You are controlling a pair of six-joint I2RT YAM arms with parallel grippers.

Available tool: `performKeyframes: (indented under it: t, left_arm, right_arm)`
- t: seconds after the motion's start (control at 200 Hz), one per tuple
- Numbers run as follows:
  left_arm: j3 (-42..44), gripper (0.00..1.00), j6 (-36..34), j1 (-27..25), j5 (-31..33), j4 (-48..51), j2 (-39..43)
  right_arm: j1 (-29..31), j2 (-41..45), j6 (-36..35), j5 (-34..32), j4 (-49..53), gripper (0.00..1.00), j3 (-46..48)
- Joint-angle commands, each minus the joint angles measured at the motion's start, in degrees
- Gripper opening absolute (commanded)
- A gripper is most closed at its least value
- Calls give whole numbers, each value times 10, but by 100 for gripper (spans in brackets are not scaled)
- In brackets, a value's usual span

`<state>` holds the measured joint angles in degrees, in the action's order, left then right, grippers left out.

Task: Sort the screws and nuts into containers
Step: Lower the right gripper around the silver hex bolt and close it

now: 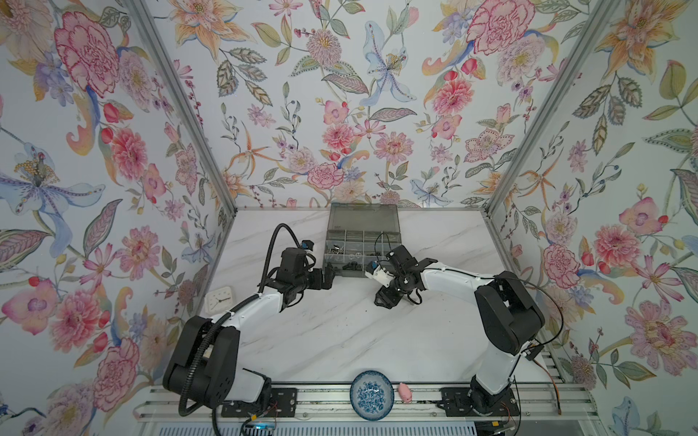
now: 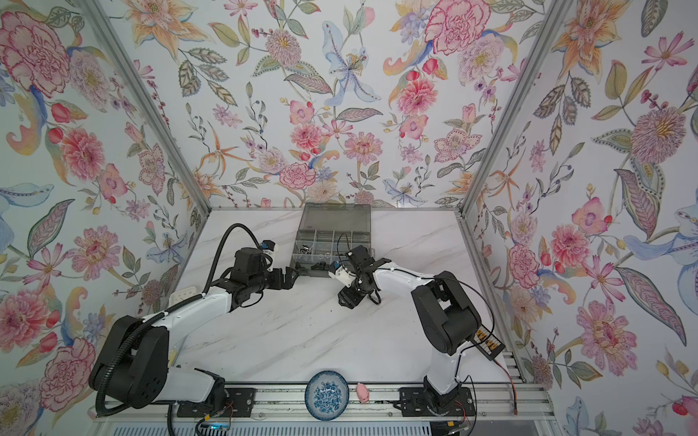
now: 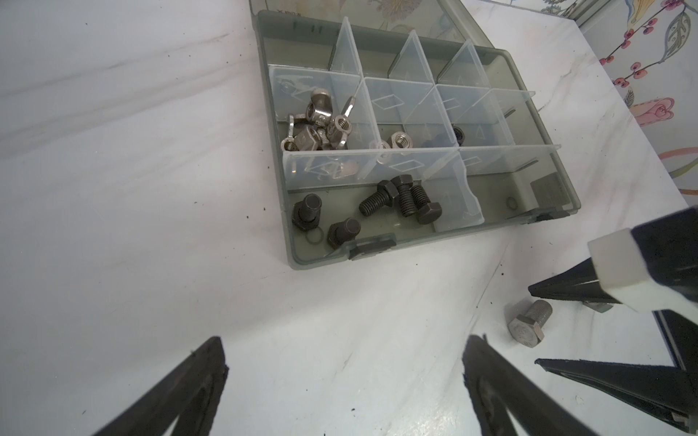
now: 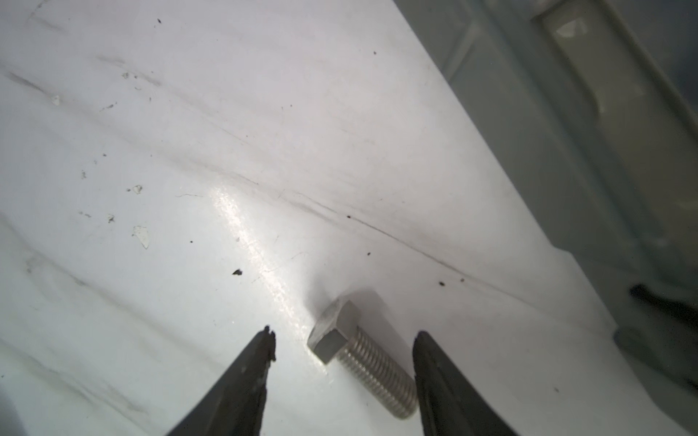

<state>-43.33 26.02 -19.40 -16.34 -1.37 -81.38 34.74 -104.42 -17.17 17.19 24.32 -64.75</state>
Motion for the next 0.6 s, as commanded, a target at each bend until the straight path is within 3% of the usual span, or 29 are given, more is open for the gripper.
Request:
performKeyframes:
  t: [0.0,0.31,0.465,0.595]
  left_arm:
    - [2,99,5,6,-9,-2,1]
    - [4,99,6,7,-11,-6,-3]
    - [5,100,6,7,-12,-6,-2]
    - [6,99,6,7,-14,-9,-5]
  right_arm:
    - [5,-12,5,8,12,62,12]
    - [16,-27,23,-5,12,57,13]
    - [20,-28,35,-1,17,39,16]
    - [20,-32,46,-4,17,37,21]
